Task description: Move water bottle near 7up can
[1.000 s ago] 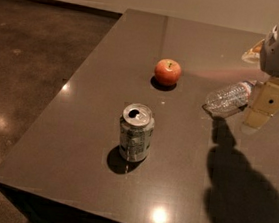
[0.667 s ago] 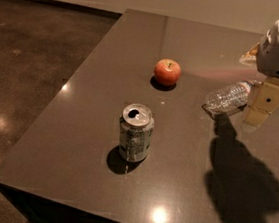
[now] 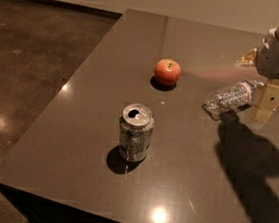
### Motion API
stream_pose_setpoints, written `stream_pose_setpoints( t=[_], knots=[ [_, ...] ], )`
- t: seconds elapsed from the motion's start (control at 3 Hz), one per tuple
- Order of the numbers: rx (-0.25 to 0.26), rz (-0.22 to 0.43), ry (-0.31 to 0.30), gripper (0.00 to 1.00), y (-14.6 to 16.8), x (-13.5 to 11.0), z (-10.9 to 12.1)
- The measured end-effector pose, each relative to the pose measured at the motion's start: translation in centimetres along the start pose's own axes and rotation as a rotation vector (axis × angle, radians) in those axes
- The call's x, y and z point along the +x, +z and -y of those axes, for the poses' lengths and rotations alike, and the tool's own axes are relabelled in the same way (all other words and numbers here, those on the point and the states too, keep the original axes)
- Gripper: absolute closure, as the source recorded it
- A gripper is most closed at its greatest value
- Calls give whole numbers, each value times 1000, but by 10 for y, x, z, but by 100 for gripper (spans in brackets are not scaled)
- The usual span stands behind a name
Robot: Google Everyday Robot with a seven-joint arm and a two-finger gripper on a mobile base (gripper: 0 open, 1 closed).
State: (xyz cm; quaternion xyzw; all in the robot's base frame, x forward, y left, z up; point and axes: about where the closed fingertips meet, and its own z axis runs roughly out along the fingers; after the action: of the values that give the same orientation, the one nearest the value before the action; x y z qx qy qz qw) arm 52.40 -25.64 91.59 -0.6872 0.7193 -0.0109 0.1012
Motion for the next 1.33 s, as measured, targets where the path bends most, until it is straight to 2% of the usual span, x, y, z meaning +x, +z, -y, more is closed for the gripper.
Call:
stream_pose_setpoints(
  t=[0.33, 0.67, 1.0, 1.33],
  knots=[
    [-5, 41, -118, 0, 16, 4, 15],
    [-6, 75, -208, 0, 31, 5, 25],
    [-33, 91, -285, 0, 43, 7, 35],
    [-79, 78, -313, 19, 55, 12, 46]
  ],
)
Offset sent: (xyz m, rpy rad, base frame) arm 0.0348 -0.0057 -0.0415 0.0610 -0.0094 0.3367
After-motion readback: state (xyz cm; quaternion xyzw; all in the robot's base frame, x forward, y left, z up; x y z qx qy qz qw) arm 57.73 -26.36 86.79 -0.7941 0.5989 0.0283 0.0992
